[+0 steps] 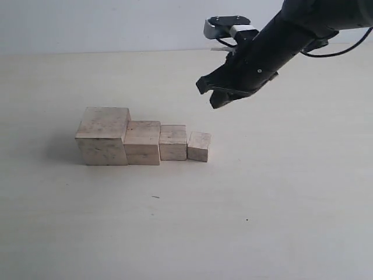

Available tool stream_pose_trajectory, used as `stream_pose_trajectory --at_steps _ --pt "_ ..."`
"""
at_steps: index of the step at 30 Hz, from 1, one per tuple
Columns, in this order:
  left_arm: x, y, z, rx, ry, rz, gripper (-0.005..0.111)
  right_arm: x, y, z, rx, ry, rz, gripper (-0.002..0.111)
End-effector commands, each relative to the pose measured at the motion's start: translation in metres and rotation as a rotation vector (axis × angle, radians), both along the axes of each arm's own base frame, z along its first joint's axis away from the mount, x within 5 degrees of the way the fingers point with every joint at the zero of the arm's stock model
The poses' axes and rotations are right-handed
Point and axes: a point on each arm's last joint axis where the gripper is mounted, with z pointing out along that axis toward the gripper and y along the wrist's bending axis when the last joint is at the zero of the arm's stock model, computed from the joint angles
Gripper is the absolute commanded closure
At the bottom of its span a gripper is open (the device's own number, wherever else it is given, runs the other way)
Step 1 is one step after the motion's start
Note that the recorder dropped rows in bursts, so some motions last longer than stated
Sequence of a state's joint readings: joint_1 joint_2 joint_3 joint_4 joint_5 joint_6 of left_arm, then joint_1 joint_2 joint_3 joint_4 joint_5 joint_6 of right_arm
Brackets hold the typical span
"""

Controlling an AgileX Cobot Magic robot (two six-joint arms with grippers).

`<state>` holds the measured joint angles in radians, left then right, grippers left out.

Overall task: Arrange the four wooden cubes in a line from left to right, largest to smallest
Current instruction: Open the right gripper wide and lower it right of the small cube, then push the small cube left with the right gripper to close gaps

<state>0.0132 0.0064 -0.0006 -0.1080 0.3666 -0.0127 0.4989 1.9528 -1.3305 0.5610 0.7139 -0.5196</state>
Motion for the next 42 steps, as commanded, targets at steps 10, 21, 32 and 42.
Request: stream_pose_trajectory --at_steps 10,21,32,42 --pt "0.000 0.000 0.001 0.002 -0.011 -0.006 0.107 -0.018 0.002 -0.040 -0.190 0.321 -0.203 0.108" --pt "0.000 0.000 0.001 0.002 -0.011 -0.006 0.107 -0.014 0.010 -0.063 -0.190 0.302 -0.216 0.108" --pt "0.000 0.000 0.001 0.002 -0.011 -0.006 0.107 -0.012 0.015 -0.061 -0.131 0.273 -0.189 0.108" --pt "0.000 0.000 0.001 0.002 -0.011 -0.006 0.107 -0.009 0.016 -0.061 -0.113 0.235 -0.185 0.108"
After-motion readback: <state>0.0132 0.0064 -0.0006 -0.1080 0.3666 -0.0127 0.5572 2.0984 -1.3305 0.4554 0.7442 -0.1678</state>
